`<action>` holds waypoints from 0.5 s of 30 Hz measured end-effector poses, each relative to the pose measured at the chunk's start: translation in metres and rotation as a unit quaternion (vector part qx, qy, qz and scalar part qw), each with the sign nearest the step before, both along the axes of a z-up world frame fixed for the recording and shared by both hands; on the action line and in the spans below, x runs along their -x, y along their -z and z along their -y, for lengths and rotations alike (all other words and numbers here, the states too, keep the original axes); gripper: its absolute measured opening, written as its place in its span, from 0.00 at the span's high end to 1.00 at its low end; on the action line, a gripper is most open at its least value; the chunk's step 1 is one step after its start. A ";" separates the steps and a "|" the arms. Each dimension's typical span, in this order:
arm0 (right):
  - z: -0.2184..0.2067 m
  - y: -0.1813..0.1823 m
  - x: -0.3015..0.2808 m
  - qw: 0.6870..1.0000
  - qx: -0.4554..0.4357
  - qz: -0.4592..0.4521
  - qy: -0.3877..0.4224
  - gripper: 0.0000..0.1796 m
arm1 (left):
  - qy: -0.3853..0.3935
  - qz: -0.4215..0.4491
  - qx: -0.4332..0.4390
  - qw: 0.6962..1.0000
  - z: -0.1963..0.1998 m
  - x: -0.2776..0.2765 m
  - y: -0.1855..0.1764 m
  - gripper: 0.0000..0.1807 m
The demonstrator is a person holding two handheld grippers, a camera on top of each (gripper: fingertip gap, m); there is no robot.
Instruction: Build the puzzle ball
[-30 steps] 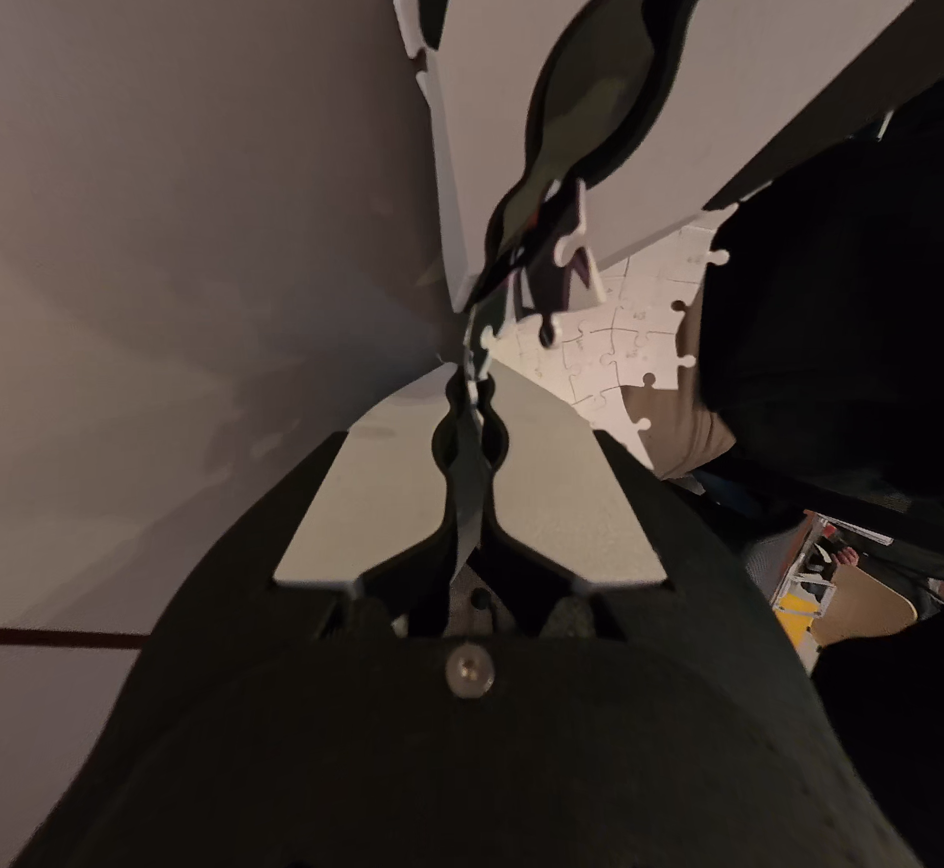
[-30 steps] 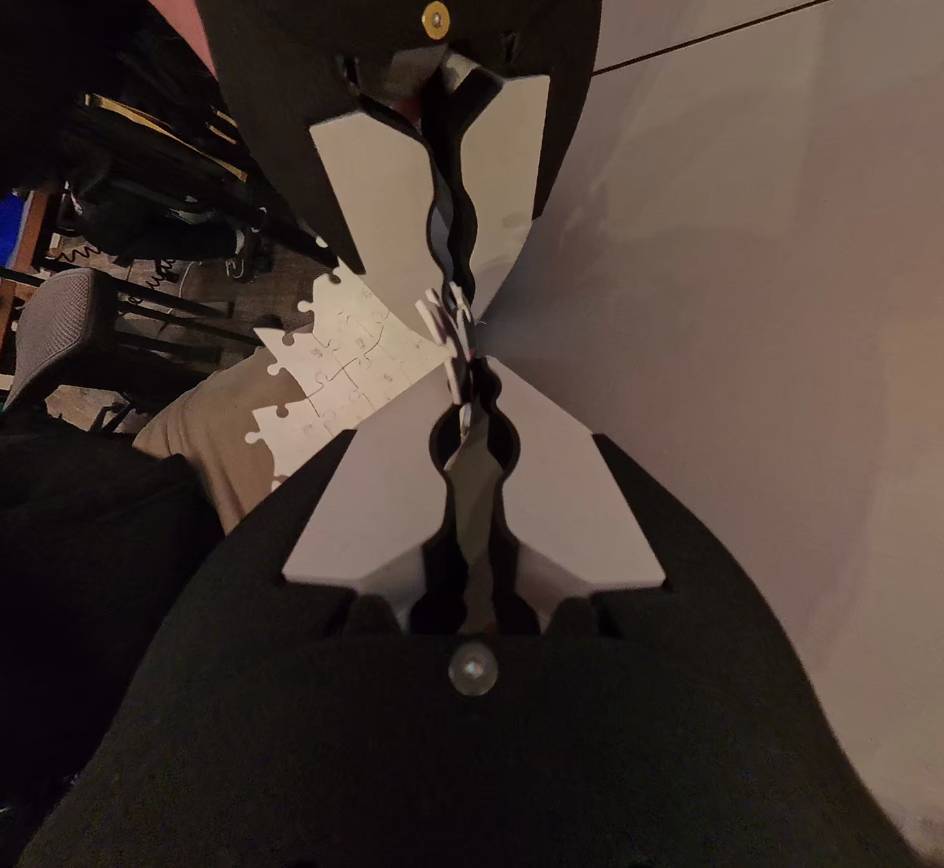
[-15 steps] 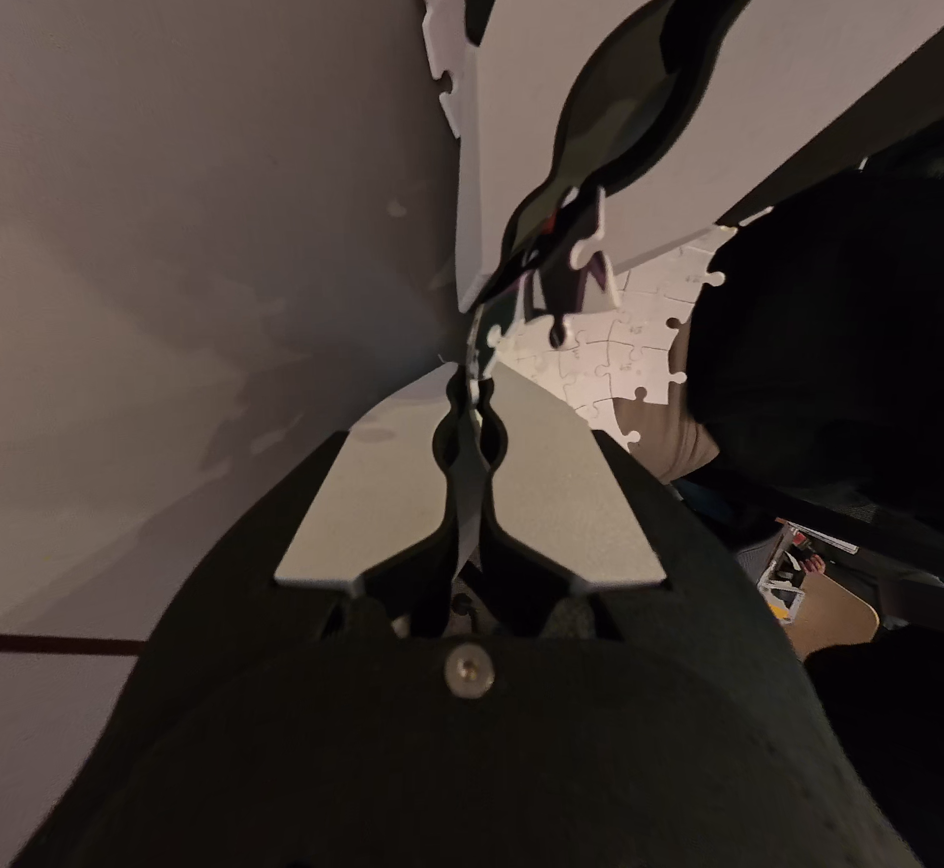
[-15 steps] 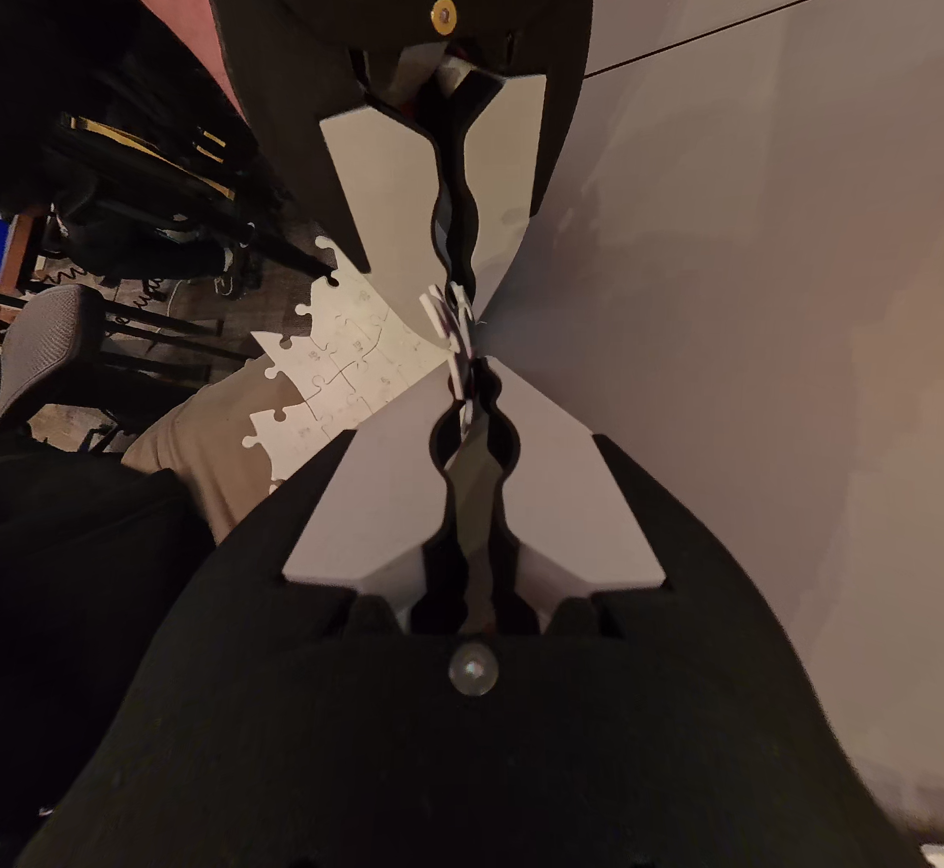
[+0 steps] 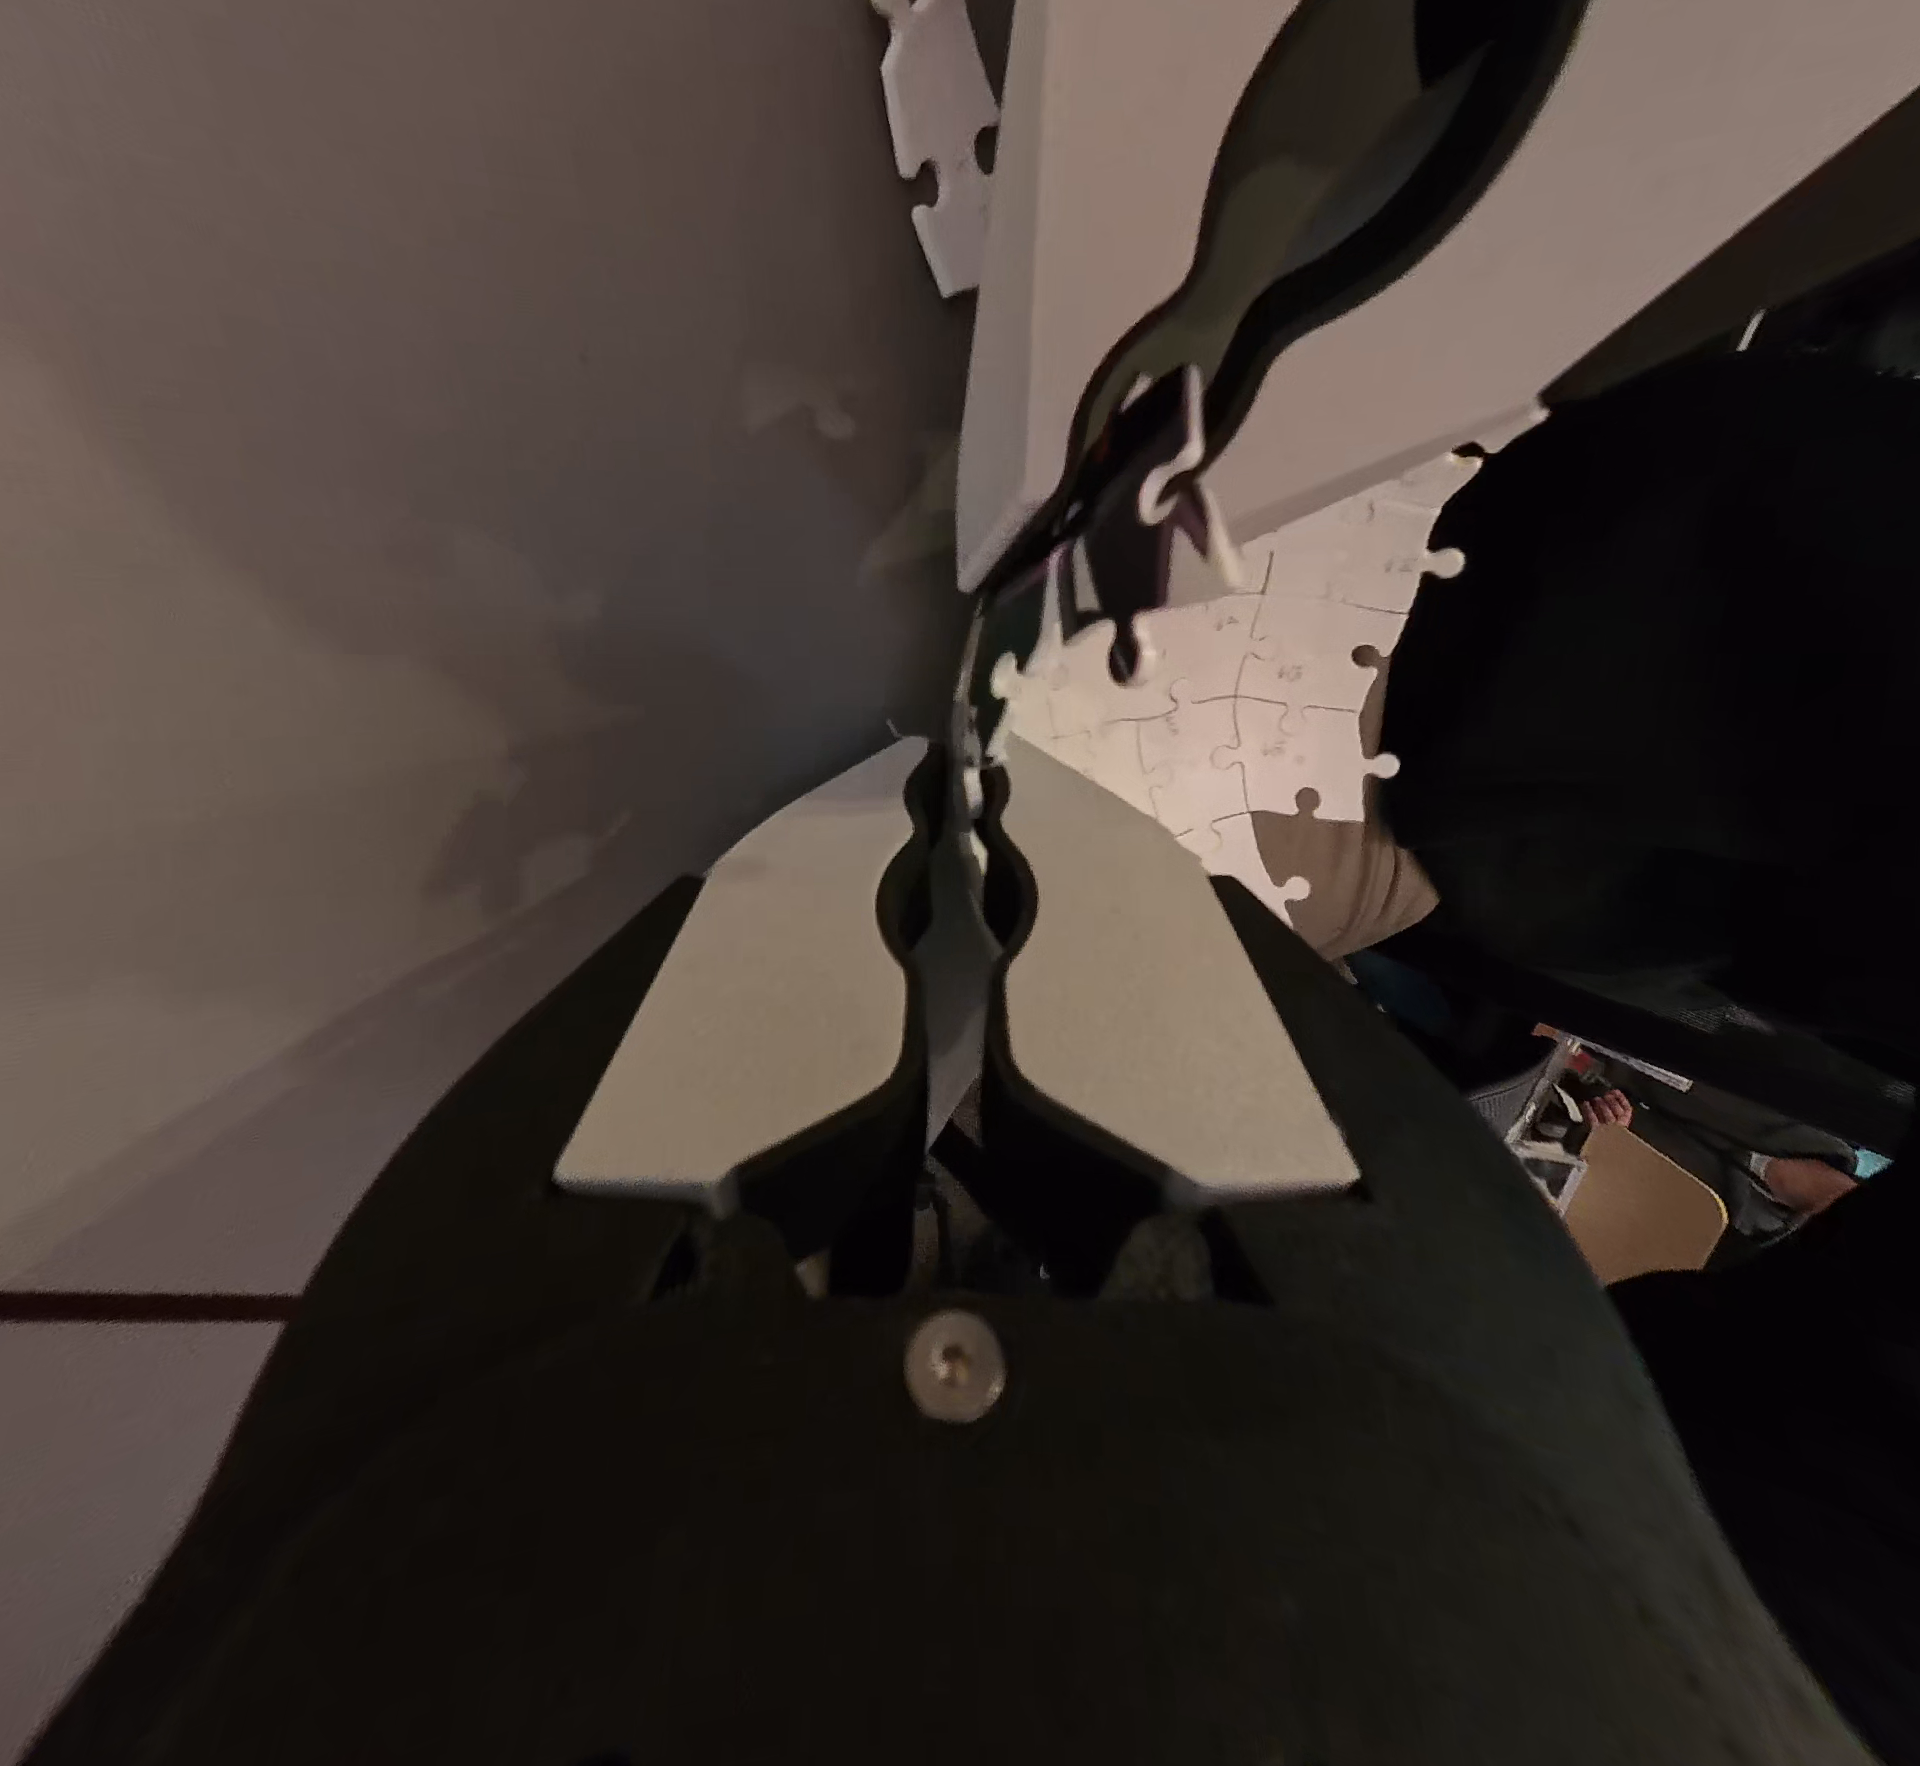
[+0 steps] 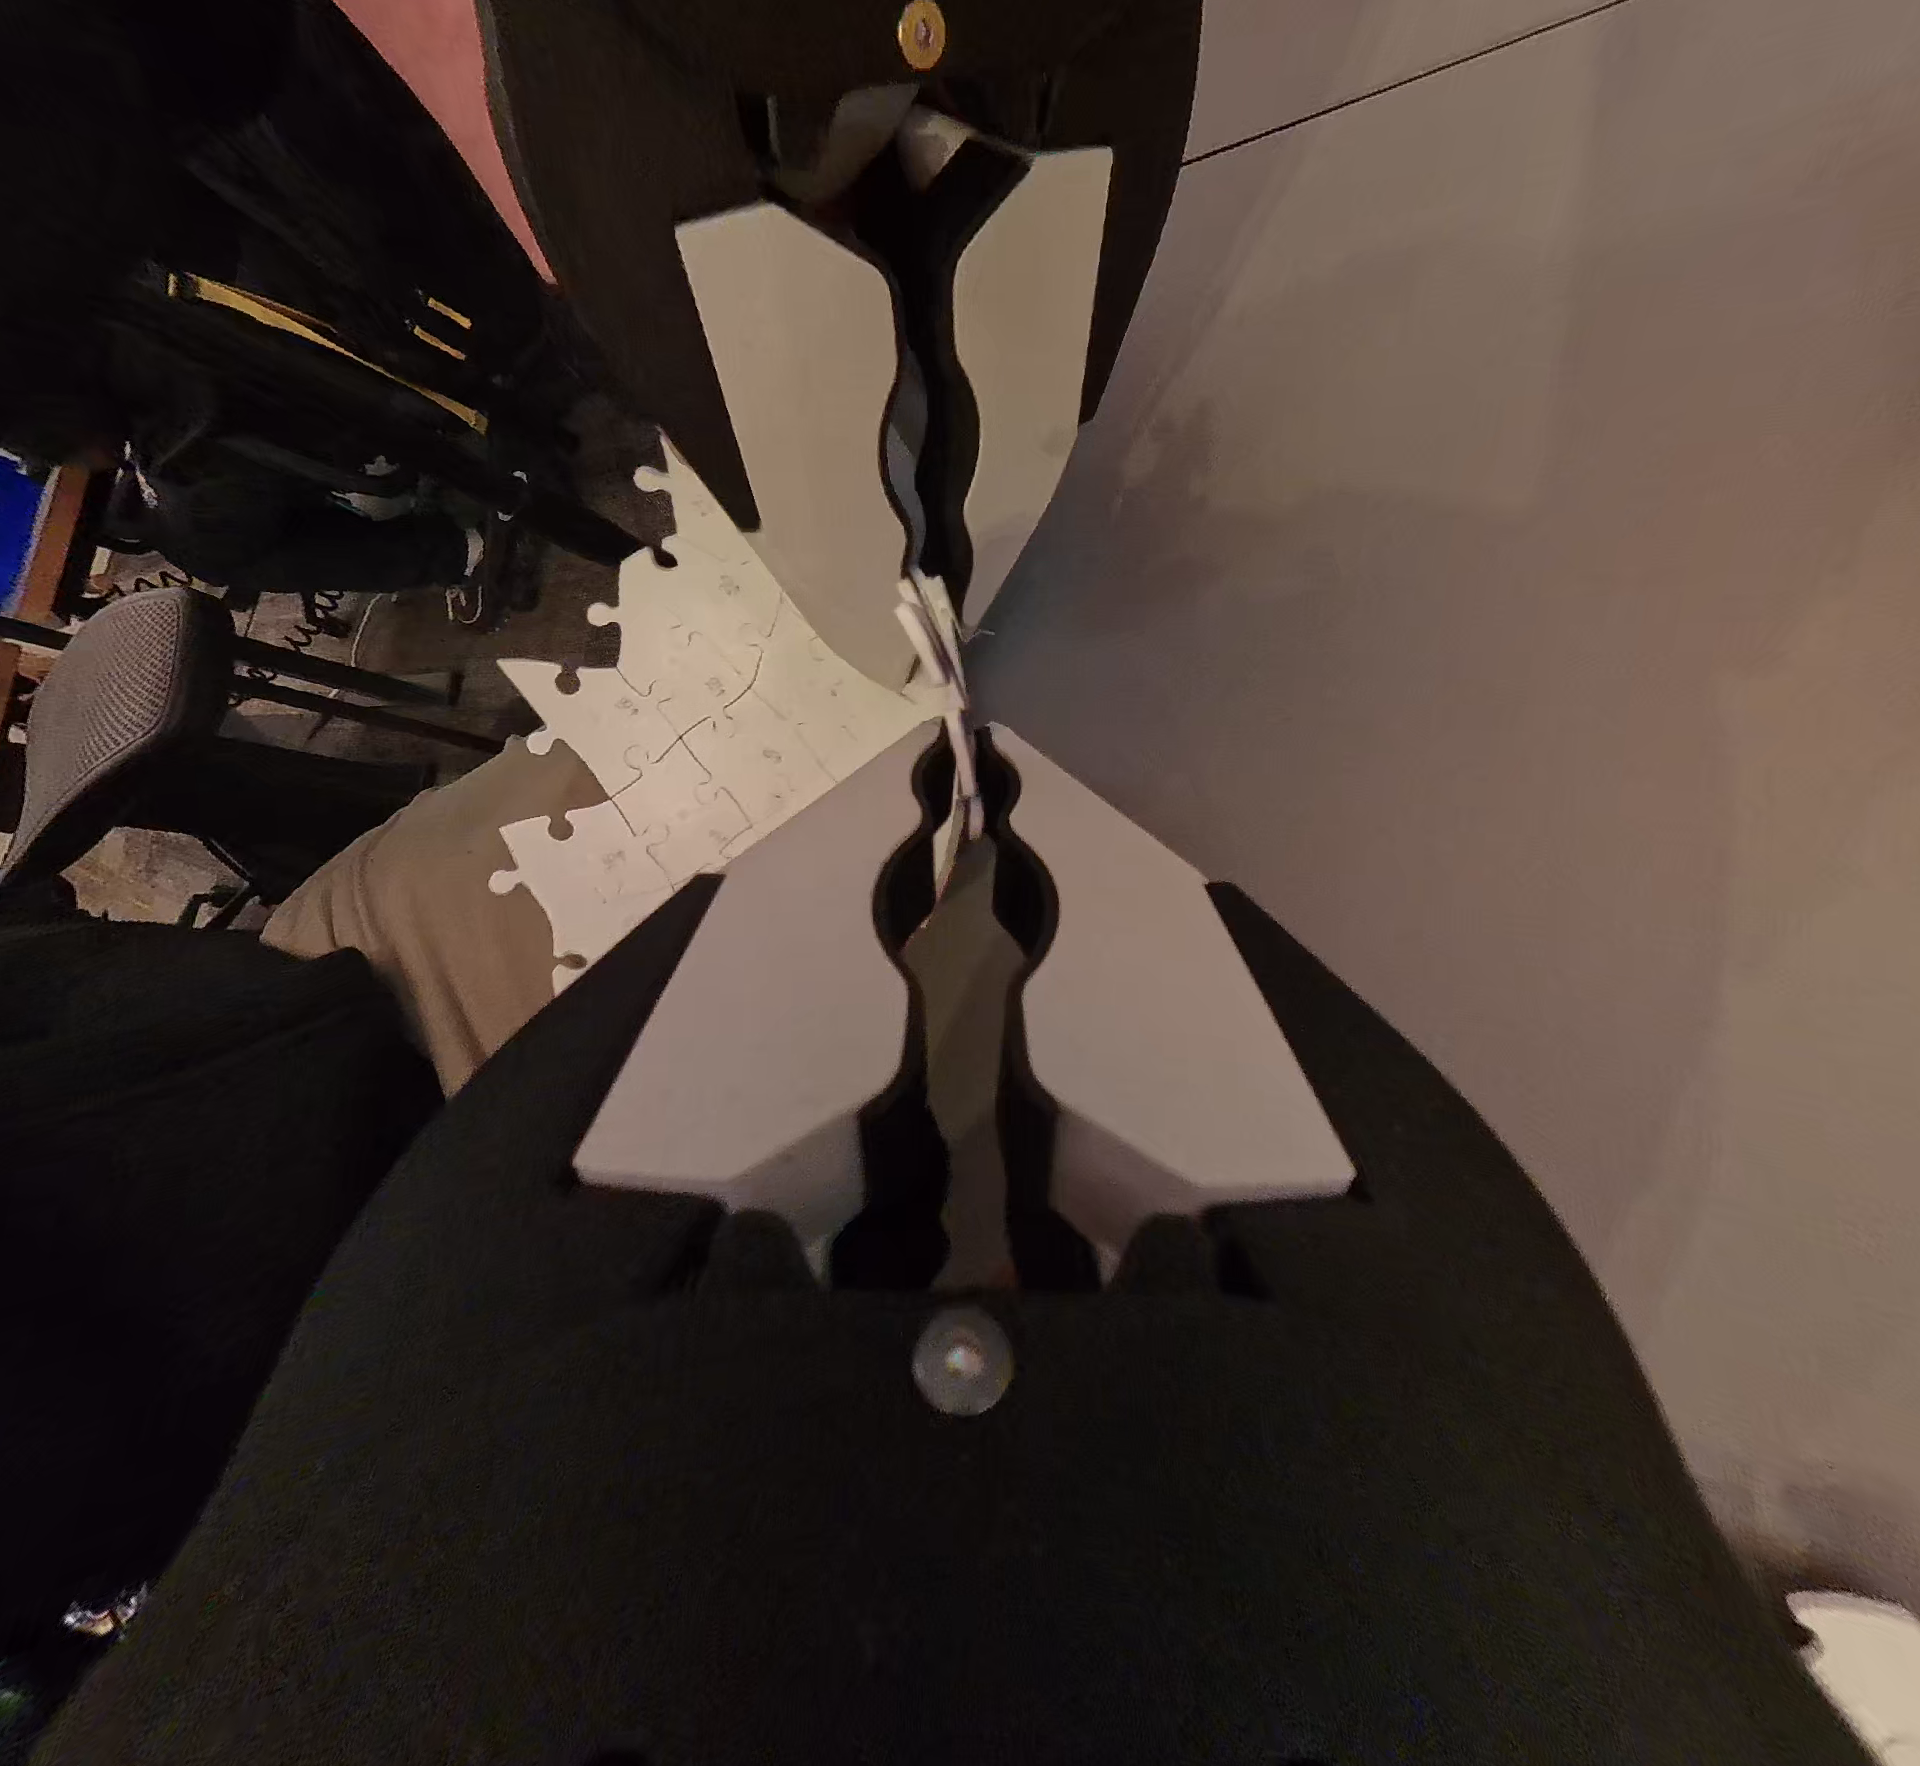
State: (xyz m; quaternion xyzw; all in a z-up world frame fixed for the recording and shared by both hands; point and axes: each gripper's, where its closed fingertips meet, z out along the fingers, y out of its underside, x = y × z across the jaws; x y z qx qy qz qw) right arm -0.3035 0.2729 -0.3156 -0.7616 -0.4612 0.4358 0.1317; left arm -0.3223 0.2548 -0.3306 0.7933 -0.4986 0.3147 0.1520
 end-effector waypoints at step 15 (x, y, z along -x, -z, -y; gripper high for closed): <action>-0.006 -0.001 -0.007 0.999 0.011 -0.021 0.033 0.99 | -0.112 0.071 -0.069 0.989 -0.012 0.009 -0.046 0.81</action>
